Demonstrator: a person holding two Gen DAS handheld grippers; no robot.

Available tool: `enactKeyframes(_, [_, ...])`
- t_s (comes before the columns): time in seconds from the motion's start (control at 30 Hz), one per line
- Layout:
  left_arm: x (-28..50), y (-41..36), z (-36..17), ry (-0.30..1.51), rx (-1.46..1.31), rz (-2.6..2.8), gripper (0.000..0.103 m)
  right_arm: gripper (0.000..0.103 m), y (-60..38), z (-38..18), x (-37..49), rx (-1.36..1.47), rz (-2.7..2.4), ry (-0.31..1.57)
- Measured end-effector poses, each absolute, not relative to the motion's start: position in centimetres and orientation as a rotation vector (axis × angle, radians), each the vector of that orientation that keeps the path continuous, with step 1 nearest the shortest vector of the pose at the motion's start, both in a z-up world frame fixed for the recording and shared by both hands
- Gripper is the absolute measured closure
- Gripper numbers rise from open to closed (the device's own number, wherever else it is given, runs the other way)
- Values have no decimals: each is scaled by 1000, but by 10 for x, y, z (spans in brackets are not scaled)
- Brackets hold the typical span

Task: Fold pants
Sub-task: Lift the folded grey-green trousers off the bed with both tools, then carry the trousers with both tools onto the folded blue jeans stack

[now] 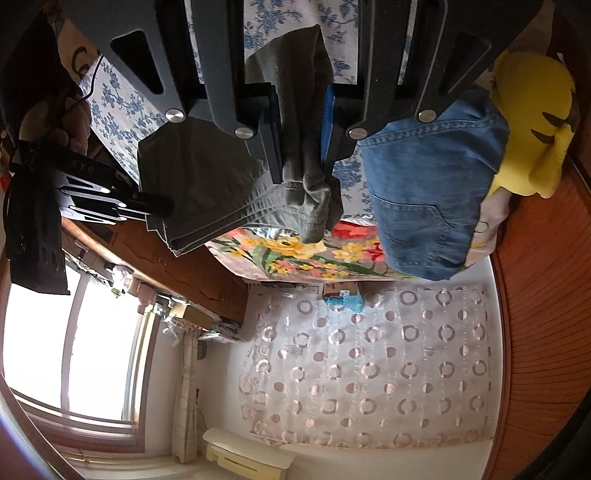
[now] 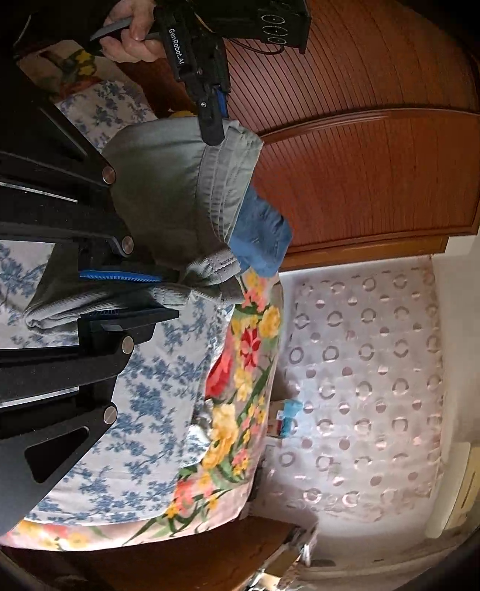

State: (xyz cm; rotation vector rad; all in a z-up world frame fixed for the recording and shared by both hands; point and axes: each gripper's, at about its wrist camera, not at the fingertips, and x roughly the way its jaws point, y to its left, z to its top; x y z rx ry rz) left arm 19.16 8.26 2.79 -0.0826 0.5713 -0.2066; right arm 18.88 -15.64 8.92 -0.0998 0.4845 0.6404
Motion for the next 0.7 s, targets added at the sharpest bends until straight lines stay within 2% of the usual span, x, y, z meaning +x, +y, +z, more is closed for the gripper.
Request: enactKeyframes(0.7, [233,132,25,566,-105,-118,84,91,-102,96,267,-190,699,463])
